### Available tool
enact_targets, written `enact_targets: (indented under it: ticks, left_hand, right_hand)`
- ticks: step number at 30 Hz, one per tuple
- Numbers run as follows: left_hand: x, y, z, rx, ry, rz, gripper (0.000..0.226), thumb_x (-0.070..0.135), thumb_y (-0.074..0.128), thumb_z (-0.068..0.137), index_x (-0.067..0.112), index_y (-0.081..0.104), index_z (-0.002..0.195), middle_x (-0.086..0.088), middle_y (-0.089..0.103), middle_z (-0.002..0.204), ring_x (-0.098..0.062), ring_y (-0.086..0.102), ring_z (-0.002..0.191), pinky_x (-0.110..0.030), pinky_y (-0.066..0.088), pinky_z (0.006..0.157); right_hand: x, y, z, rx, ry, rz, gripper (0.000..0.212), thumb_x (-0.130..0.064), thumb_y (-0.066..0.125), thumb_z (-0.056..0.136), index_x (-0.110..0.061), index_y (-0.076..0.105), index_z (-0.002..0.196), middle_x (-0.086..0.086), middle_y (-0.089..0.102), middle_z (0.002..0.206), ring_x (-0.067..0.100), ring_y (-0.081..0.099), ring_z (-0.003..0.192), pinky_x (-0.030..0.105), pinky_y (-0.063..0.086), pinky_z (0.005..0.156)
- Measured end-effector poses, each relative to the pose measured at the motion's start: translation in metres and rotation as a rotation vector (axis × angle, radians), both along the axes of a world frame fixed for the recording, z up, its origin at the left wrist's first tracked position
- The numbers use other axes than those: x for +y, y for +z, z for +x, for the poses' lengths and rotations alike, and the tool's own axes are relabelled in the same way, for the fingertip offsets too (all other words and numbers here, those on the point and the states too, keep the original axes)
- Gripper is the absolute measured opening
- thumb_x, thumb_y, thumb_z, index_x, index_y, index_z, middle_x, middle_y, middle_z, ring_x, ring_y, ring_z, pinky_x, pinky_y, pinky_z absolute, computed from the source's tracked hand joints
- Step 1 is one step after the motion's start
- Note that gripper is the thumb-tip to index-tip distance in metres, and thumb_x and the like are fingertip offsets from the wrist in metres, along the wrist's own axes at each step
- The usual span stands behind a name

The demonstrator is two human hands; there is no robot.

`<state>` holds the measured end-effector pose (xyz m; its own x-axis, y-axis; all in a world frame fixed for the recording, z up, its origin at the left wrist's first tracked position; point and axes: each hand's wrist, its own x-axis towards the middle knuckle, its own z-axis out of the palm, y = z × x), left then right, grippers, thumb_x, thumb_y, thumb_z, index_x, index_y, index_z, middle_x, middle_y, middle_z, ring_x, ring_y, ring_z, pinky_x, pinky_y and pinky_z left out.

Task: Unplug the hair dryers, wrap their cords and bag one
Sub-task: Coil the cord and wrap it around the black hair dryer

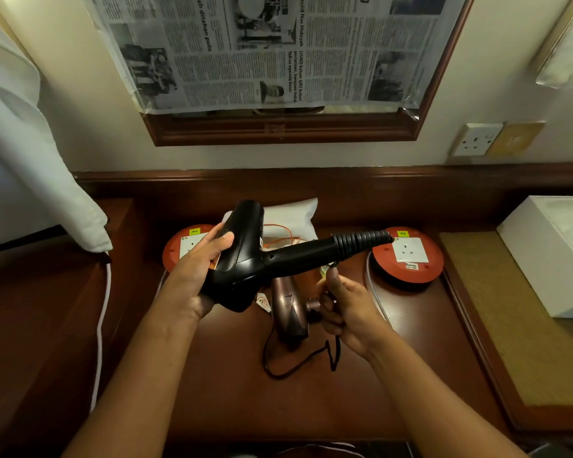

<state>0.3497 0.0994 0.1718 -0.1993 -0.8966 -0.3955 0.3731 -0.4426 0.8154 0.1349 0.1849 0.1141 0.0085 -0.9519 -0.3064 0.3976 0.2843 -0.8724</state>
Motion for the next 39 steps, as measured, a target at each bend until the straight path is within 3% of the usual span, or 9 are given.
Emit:
enact_targets:
  ticks: [4,7,10,13,17,20,24,28,39]
  left_hand:
    - [-0.004,0.005,0.008,-0.01,-0.096,-0.045,0.034,0.018,0.058,0.088,0.03,0.061,0.12,-0.003,0.073,0.104,-0.018,0.072,0.08,-0.027,0.057,0.06]
    - [-0.006,0.005,0.015,-0.011,-0.147,-0.055,0.046,0.021,0.062,0.079,0.03,0.06,0.124,-0.003,0.072,0.105,-0.019,0.072,0.081,-0.027,0.057,0.06]
    - [-0.004,0.001,0.016,0.009,-0.19,-0.036,0.038,0.019,0.057,0.087,0.029,0.06,0.123,-0.002,0.074,0.102,-0.017,0.072,0.08,-0.026,0.057,0.061]
    - [-0.002,0.0,0.016,0.018,-0.198,0.009,0.027,0.019,0.054,0.093,0.029,0.062,0.117,-0.004,0.074,0.099,-0.017,0.072,0.075,-0.027,0.059,0.063]
    - [-0.003,0.0,0.026,0.003,-0.247,0.039,0.049,0.023,0.061,0.085,0.023,0.054,0.133,-0.009,0.07,0.11,-0.02,0.072,0.08,-0.029,0.059,0.063]
    - [-0.006,0.002,0.031,-0.016,-0.281,-0.003,0.056,0.021,0.062,0.081,0.027,0.052,0.136,-0.009,0.067,0.121,-0.021,0.071,0.089,-0.029,0.059,0.068]
    - [-0.011,0.005,0.039,-0.114,-0.365,-0.017,0.09,0.031,0.087,0.056,0.032,0.049,0.138,-0.008,0.061,0.131,-0.026,0.067,0.104,-0.031,0.058,0.077]
    - [-0.012,0.006,0.039,-0.136,-0.384,-0.032,0.112,0.039,0.095,0.041,0.036,0.044,0.141,-0.005,0.054,0.137,-0.024,0.064,0.113,-0.028,0.056,0.076]
    - [-0.004,0.008,0.023,-0.255,-0.32,-0.154,0.082,0.02,0.075,0.072,0.043,0.039,0.141,-0.003,0.051,0.132,-0.023,0.068,0.101,-0.026,0.057,0.07]
  right_hand:
    - [-0.004,0.003,-0.009,0.085,0.045,-0.011,0.034,-0.043,0.054,0.085,-0.01,0.057,0.078,0.003,0.029,0.06,0.013,0.022,0.047,0.026,0.016,0.044]
    - [-0.012,0.01,-0.024,0.11,0.067,0.016,0.019,-0.023,0.055,0.088,-0.004,0.057,0.087,0.005,0.033,0.064,0.012,0.026,0.048,0.019,0.027,0.042]
    - [-0.02,0.019,-0.038,0.141,0.104,0.097,0.016,0.0,0.041,0.095,-0.003,0.056,0.099,0.003,0.042,0.064,0.011,0.035,0.053,0.021,0.032,0.05]
    - [-0.026,0.025,-0.047,0.223,0.15,0.083,0.015,0.003,0.043,0.094,-0.003,0.058,0.093,0.004,0.04,0.061,0.012,0.037,0.05,0.022,0.035,0.047]
    - [-0.029,0.031,-0.053,0.673,0.243,-0.068,0.018,0.0,0.054,0.09,-0.003,0.057,0.072,-0.003,0.048,0.053,0.006,0.044,0.046,0.021,0.034,0.048]
    - [-0.035,0.044,-0.055,0.836,0.364,-0.222,0.015,0.016,0.052,0.082,0.006,0.063,0.08,0.005,0.061,0.067,0.006,0.056,0.056,0.017,0.043,0.051]
    - [-0.052,0.064,-0.055,0.822,0.331,-0.171,0.008,-0.012,0.07,0.082,-0.017,0.075,0.084,-0.001,0.073,0.081,0.009,0.069,0.076,0.017,0.053,0.065]
    - [-0.058,0.08,-0.055,0.862,0.358,-0.18,0.006,-0.012,0.071,0.081,-0.016,0.074,0.084,-0.002,0.073,0.079,0.006,0.068,0.072,0.013,0.051,0.063]
    - [-0.049,0.111,-0.057,1.08,0.361,-0.327,0.008,-0.011,0.071,0.082,-0.015,0.076,0.086,-0.004,0.073,0.078,0.003,0.068,0.075,0.011,0.05,0.065]
